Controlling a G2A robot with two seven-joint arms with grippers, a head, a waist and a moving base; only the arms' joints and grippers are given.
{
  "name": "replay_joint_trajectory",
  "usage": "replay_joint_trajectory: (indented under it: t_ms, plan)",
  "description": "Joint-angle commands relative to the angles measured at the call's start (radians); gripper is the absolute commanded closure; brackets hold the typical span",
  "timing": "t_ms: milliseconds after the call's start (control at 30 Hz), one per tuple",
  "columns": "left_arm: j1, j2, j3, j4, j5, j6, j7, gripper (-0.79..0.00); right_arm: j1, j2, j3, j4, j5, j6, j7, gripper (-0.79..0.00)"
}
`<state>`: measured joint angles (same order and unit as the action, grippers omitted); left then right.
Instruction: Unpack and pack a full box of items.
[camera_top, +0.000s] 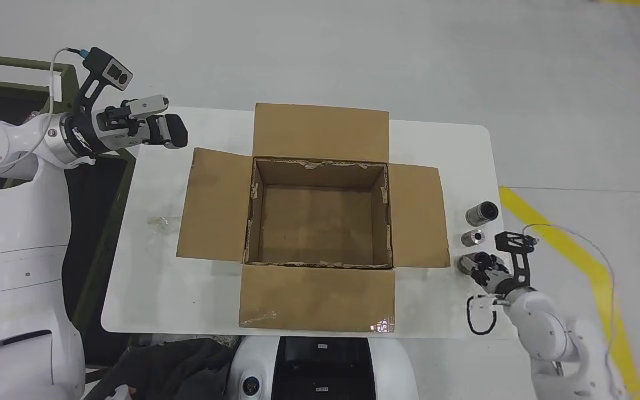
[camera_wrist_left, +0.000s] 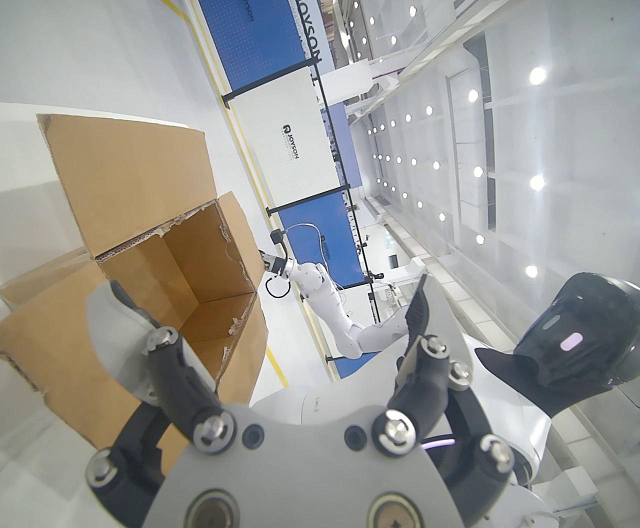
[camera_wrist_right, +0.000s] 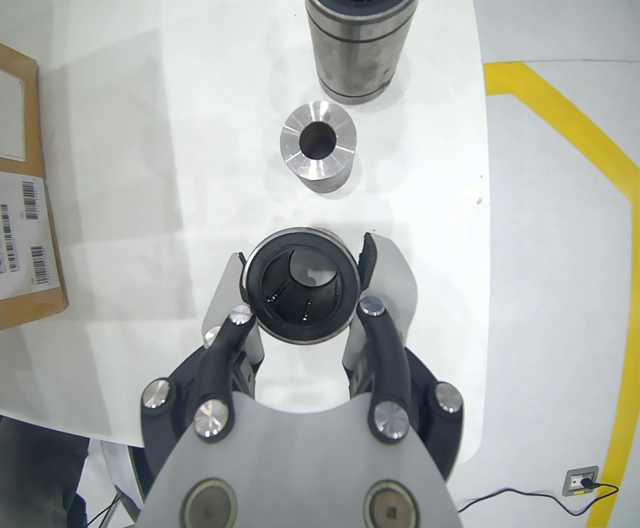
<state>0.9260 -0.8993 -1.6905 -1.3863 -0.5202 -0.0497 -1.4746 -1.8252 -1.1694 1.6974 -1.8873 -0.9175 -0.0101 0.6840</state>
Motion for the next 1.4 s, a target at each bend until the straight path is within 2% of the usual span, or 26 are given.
replay_joint_trajectory:
  t_ms: [0, 400, 633, 1000, 1367]
  plan:
    - [0.000, 0.000, 0.000, 0.000, 0.000, 0.000, 0.000, -0.785, -0.017, 0.000, 0.006, -0.022, 0.000, -0.006, -0.012, 0.000]
    - [0.000, 0.000, 0.000, 0.000, 0.000, 0.000, 0.000, -0.785, -0.148, -0.003, 0.036, -0.229, -0.049, 0.031, -0.117, 0.000]
    - [0.000, 0.000, 0.000, 0.000, 0.000, 0.000, 0.000, -0.785, -0.184, -0.006, 0.056, -0.337, -0.078, 0.056, -0.173, 0.000]
    - [0.000, 0.000, 0.000, 0.000, 0.000, 0.000, 0.000, -0.785, -0.141, -0.007, 0.010, -0.458, -0.130, 0.030, -0.187, 0.000]
    - [0.000, 0.000, 0.000, 0.000, 0.000, 0.000, 0.000, -0.785, -0.035, -0.007, -0.128, -0.463, -0.174, -0.057, -0.171, 0.000]
